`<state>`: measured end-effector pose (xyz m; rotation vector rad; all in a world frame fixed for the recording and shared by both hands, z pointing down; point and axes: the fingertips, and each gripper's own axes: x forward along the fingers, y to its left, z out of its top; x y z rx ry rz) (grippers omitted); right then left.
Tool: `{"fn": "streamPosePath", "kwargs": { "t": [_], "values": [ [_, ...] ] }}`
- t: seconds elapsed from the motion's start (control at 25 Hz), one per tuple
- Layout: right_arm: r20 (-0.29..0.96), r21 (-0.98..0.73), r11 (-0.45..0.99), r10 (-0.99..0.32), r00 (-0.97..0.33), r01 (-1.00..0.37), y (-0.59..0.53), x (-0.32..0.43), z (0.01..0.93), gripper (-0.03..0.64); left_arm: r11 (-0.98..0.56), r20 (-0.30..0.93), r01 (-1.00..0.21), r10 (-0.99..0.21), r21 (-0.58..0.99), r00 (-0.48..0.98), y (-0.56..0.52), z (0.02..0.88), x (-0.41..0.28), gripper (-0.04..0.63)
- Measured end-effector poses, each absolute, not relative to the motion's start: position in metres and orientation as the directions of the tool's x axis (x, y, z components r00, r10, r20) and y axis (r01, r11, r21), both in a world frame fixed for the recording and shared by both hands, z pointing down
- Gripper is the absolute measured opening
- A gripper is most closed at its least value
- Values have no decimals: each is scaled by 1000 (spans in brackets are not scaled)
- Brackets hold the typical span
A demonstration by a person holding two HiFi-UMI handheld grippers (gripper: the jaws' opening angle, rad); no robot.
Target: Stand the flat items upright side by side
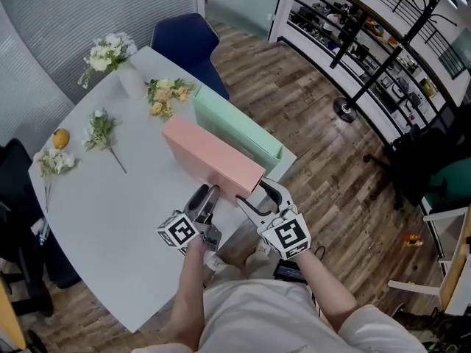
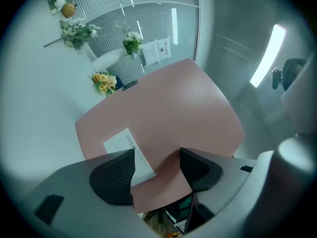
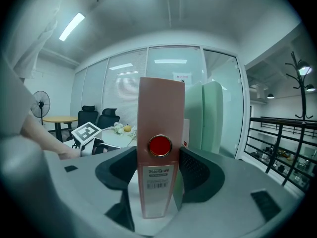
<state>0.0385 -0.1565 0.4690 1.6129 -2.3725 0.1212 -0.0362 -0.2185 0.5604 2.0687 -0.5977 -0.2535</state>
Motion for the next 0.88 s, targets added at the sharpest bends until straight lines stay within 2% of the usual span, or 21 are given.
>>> {"fn": "streamPosePath", "kwargs": {
  "t": [0.88],
  "values": [
    [282, 101, 319, -918, -280, -942, -165, 53, 468, 279, -453, 52, -298, -480, 840, 876, -231, 561, -18, 285]
  ]
}}
